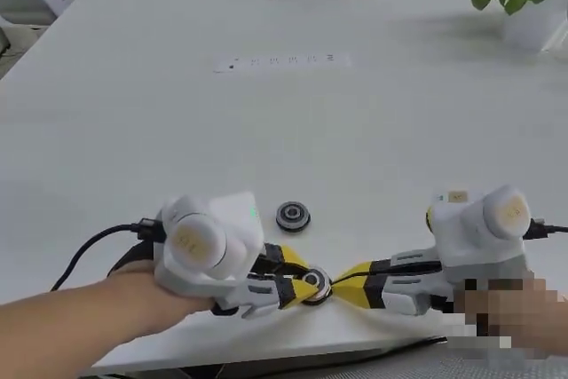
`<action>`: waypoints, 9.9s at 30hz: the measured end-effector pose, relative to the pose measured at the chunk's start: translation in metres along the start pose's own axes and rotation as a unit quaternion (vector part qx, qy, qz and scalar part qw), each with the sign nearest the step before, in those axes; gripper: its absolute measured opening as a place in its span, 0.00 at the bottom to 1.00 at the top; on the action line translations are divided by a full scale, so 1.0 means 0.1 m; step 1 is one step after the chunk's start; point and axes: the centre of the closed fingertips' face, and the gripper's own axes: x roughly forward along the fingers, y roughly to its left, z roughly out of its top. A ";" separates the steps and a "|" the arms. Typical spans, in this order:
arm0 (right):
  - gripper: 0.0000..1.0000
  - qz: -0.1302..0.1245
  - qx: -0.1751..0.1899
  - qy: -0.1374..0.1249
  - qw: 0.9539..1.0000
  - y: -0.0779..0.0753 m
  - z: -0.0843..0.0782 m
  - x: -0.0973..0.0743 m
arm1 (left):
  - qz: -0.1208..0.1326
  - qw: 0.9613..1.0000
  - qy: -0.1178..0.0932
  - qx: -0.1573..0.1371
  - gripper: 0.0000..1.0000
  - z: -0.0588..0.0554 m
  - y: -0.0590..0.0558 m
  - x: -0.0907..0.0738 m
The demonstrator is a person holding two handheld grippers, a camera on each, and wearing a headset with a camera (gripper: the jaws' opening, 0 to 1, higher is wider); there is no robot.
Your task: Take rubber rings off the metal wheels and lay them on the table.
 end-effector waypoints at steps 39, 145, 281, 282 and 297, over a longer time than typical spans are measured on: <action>0.00 -0.002 0.054 -0.031 0.998 0.06 0.13 0.02 | 0.007 1.000 0.013 -0.001 0.06 -0.01 0.00 0.00; 0.00 0.069 -0.039 0.016 0.997 0.22 0.60 0.56 | 0.073 0.991 -0.062 -0.098 0.68 0.04 0.24 -1.29; 0.18 0.002 -0.098 0.026 0.995 0.02 -0.04 0.10 | -0.023 0.996 0.008 -0.085 0.18 0.00 0.00 -0.04; 0.18 0.002 -0.098 0.025 0.995 0.02 -0.04 0.10 | -0.023 0.996 0.008 -0.086 0.17 0.00 0.00 -0.03; 0.14 -0.001 -0.110 0.027 0.994 0.01 -0.04 0.10 | 0.002 1.000 0.008 -0.014 0.07 -0.01 0.03 0.02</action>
